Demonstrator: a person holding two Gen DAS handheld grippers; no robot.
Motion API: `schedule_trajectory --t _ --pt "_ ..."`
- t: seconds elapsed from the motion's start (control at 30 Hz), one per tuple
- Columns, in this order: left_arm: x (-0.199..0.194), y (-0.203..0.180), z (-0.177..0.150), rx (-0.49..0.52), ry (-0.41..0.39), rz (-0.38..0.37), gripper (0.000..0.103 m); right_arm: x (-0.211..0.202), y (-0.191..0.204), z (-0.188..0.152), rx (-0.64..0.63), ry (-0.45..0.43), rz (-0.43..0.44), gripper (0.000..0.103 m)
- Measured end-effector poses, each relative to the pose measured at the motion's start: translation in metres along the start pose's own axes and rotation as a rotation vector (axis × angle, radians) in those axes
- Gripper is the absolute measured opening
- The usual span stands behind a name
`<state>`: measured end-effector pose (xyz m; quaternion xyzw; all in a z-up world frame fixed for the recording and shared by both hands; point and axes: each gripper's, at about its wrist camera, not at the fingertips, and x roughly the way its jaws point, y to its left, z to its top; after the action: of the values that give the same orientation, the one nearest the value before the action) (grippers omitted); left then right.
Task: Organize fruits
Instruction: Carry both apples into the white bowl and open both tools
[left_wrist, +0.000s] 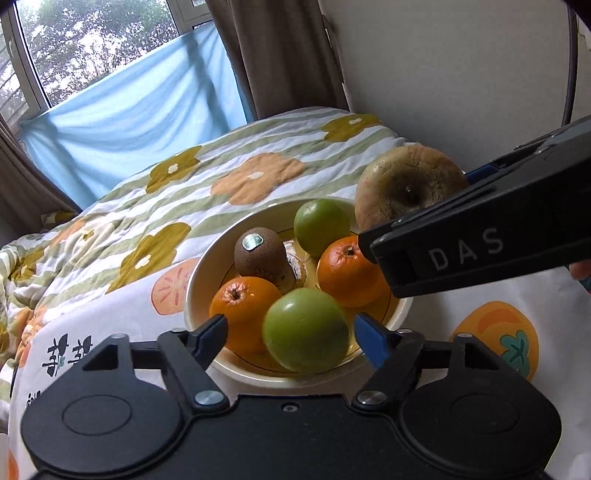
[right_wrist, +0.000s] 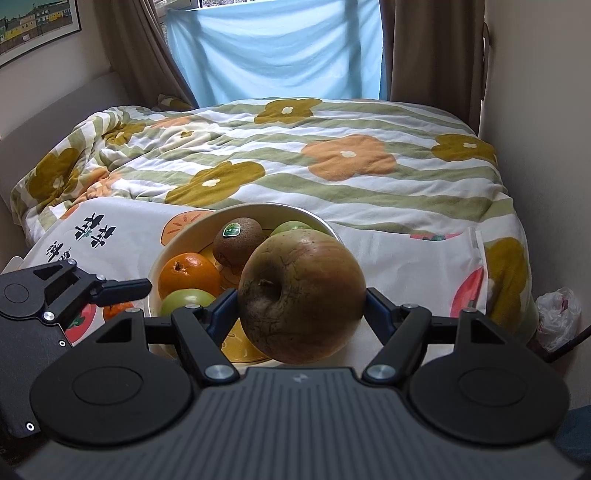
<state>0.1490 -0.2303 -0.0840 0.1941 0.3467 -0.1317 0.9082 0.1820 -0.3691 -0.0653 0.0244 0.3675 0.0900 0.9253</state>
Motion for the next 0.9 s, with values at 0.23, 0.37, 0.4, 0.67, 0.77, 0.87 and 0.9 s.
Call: schedule_trajectory --t 0.23,0.37,0.4,0.67,0.77,0.87,0.9 --pt "-0.013 0.014 -0.001 -0.042 0.001 0.034 0.09 0.0 0.005 0.004 -0.021 -0.002 0.017 0.088" --pt "-0.022 0.027 -0.004 -0.088 0.003 0.047 0.092 0.003 0.012 0.008 -0.038 -0.001 0.038 0.088" --pt "-0.024 0.03 -0.005 -0.102 0.005 0.053 0.092 0.004 0.015 0.009 -0.043 -0.003 0.044 0.088" --pt "-0.036 0.05 -0.016 -0.17 0.012 0.101 0.092 0.026 0.036 0.015 -0.107 -0.031 0.072 0.088" --pt "-0.039 0.056 -0.019 -0.186 0.015 0.113 0.092 0.038 0.041 0.017 -0.125 -0.027 0.074 0.088" --pt "-0.04 0.061 -0.021 -0.199 0.019 0.122 0.092 0.046 0.045 0.018 -0.14 -0.029 0.074 0.088" --pt "-0.039 0.062 -0.022 -0.201 0.021 0.127 0.092 0.048 0.047 0.018 -0.147 -0.032 0.075 0.088"
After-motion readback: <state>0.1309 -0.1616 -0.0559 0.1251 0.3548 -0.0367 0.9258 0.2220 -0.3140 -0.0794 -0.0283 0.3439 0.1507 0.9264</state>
